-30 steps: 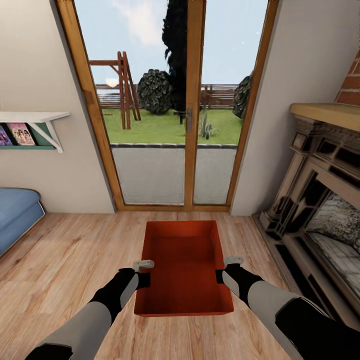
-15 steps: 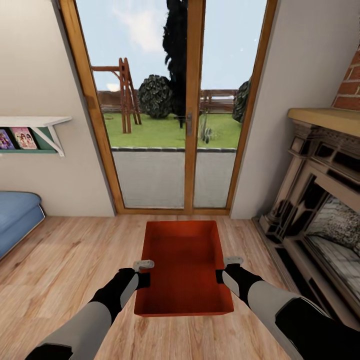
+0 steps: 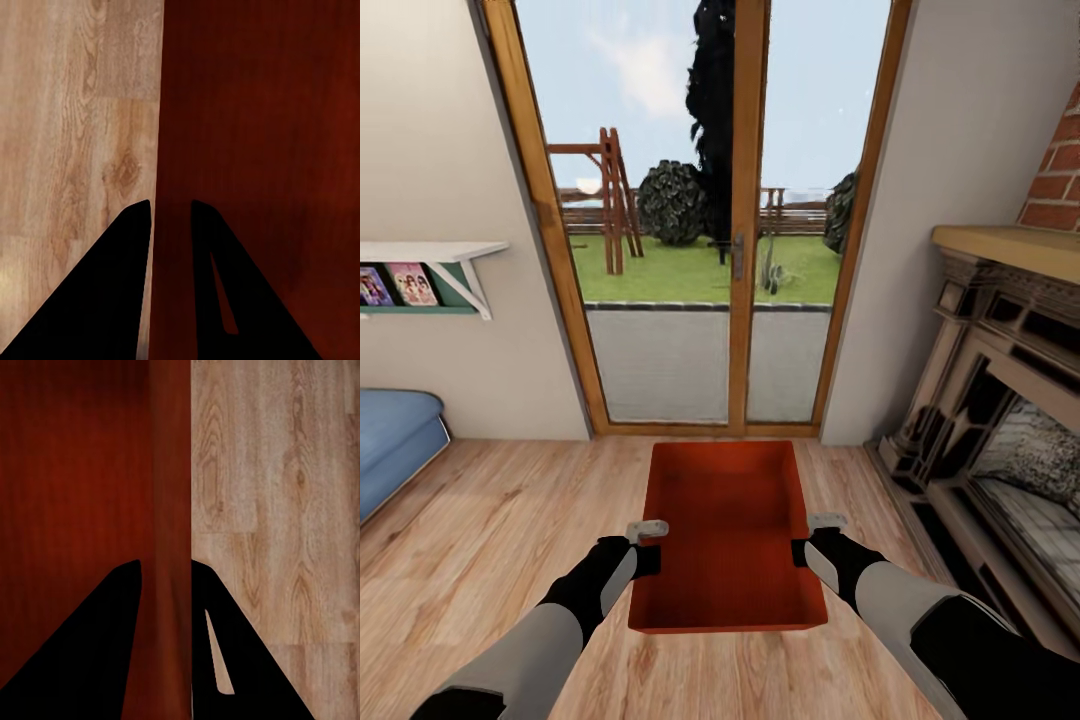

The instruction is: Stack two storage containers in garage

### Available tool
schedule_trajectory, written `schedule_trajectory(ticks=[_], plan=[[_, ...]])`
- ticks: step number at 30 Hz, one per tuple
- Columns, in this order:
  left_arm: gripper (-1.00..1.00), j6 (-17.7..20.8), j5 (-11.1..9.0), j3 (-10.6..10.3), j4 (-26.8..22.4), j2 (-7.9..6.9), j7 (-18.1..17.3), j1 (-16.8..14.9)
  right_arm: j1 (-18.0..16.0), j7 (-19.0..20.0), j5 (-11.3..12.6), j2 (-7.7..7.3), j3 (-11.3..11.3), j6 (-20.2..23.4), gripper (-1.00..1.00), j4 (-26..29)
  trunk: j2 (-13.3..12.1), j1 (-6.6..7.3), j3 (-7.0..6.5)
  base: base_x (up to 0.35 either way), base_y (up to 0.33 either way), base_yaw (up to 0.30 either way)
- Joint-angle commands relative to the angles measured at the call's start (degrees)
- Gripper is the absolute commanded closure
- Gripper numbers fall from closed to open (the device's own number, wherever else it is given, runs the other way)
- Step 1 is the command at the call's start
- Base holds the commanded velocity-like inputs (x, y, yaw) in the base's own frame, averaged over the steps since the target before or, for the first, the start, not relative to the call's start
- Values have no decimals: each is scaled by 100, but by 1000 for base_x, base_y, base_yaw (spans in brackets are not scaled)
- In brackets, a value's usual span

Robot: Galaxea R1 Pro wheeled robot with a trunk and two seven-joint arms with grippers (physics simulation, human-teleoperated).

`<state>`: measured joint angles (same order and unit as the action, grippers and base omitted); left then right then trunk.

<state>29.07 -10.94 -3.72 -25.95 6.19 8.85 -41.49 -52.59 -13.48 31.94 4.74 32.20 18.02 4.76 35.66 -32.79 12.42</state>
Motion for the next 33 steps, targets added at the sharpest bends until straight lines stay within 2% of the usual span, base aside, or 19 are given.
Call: schedule_trajectory(ticks=[1,33], plan=[[100,55,118,-36,11,-4,99,1,-6,-49,-74,0,172,-18,100,25,8,-2,0,0,0,0],[100,55,118,-42,11,-4,99,1,-6,-49,-74,0,172,-18,100,25,8,-2,-289,0,0,0]])
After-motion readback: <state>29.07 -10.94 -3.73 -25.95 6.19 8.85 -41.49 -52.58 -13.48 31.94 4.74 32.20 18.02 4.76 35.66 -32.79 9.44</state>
